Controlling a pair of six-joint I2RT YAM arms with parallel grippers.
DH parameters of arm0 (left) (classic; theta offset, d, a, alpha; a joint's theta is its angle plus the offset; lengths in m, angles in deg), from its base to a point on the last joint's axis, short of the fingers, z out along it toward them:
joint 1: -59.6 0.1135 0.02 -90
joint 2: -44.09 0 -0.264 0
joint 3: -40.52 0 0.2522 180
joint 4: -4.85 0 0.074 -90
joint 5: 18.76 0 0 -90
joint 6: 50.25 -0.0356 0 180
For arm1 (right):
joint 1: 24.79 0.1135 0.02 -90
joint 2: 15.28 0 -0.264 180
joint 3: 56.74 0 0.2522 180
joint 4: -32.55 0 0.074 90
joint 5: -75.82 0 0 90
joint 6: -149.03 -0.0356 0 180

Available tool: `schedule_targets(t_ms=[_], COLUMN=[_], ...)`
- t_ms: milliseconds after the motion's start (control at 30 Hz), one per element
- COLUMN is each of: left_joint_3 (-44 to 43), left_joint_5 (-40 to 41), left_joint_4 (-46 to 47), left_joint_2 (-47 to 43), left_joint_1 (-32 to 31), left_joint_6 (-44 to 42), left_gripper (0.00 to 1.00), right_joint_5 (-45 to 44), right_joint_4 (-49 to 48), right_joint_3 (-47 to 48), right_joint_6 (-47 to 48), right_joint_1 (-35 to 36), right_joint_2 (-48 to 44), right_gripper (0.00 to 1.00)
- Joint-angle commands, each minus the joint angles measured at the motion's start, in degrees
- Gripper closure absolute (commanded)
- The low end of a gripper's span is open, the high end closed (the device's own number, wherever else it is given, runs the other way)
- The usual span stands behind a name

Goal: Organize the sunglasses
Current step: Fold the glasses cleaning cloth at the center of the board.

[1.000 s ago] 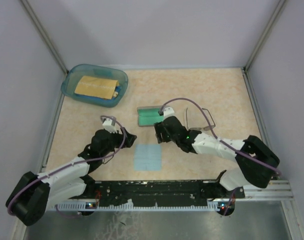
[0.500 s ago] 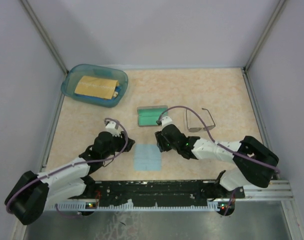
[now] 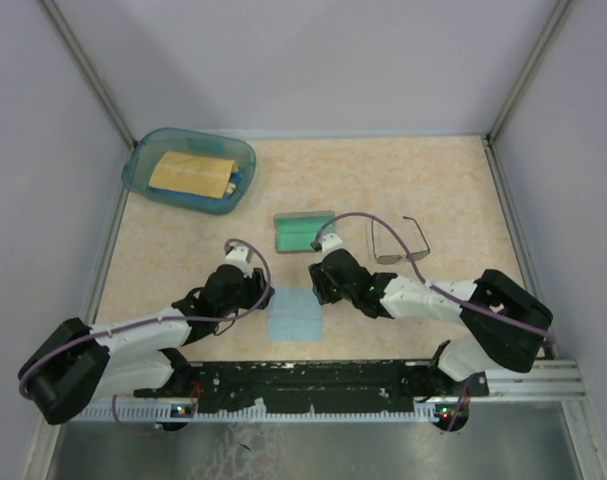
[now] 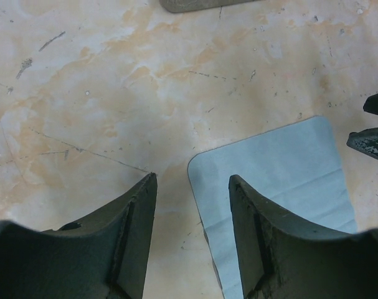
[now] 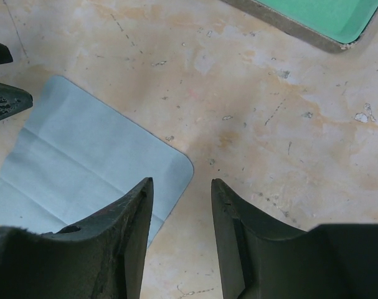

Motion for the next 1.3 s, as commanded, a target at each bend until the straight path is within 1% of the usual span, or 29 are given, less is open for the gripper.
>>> schedule_targets(t_ms=[0, 167, 600, 867, 1133, 1267], left_joint_3=[-2.3, -2.5, -2.3, -2.2, -2.0, -2.0], left_joint_5=[3.3, 4.3, 5.1, 5.3, 5.5, 5.6], left_joint_4=[0.2, 0.3, -3.4, -5.6, -6.3, -6.3], left_joint_2=[2.0, 2.0, -3.9, -7.6, -8.5, -8.5], left_joint_1=[-1.3, -1.9, -2.0, -2.1, -2.1, -2.1], left_joint_6=[-0.2, 0.1, 0.2, 0.1, 0.2, 0.2], left_gripper=[0.44, 0.45, 0.45, 0.45, 0.45, 0.45], right_joint_5=[0.1, 0.2, -1.3, -6.1, -7.5, -7.6], right_joint_4=[-2.5, -2.5, -2.1, 1.5, 1.5, 2.1], right_joint_3=[1.2, 1.8, 4.6, 6.8, 5.9, 6.4], right_joint_6=[-0.2, -0.2, 0.1, -0.2, -1.4, -1.1], right_joint_1=[0.9, 1.4, 2.4, 4.0, 4.1, 4.1], right_joint_2=[0.7, 2.1, 6.9, 10.0, 8.5, 8.8], right_gripper=[0.58, 0.59, 0.60, 0.63, 0.66, 0.69])
